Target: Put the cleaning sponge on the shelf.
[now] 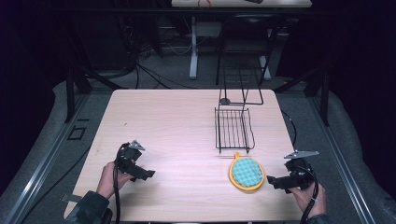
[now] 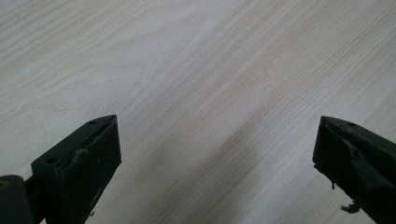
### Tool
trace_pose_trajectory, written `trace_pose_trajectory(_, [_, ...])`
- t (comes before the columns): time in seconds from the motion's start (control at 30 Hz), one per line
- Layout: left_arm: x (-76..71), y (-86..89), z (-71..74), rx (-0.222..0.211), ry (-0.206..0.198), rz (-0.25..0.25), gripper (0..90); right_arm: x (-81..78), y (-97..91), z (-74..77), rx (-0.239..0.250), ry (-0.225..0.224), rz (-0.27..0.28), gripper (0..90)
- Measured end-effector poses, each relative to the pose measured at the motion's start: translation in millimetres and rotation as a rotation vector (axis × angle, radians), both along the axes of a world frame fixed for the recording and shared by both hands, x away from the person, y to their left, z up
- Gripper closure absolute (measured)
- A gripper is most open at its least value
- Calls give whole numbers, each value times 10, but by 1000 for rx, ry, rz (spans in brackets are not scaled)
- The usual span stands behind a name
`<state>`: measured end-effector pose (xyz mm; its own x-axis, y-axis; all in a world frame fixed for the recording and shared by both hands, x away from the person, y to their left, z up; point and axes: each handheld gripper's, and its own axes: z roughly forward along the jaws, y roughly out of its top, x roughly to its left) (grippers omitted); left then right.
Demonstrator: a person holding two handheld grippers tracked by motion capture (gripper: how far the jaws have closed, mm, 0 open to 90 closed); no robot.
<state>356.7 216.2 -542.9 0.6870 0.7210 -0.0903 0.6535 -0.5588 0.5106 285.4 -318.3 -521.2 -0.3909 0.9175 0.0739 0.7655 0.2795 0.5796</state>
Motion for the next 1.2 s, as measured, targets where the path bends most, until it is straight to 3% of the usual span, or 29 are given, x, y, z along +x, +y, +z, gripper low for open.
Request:
trace_pose_trajectory(0.4, [-1,-40,-14,10,8,-5,13,27,46,-49,10,30,35,0])
trace_pose_trajectory(0.6, [-22,-30,-10,7,4,2,9,63,84,-40,13,18,61,0])
trace_pose_trajectory(0.83, [-50,5,-12,-1,6,-3,7,125,359,-15,9,8,140,0])
trace_pose_trajectory(1.0, [-32,-19,-24,8,15,-17,6,194,444,-36,-5,14,159,20])
trace_pose_trajectory(1.2, [-46,-52,-22,16,10,-23,4,229,569,-47,-5,13,192,128])
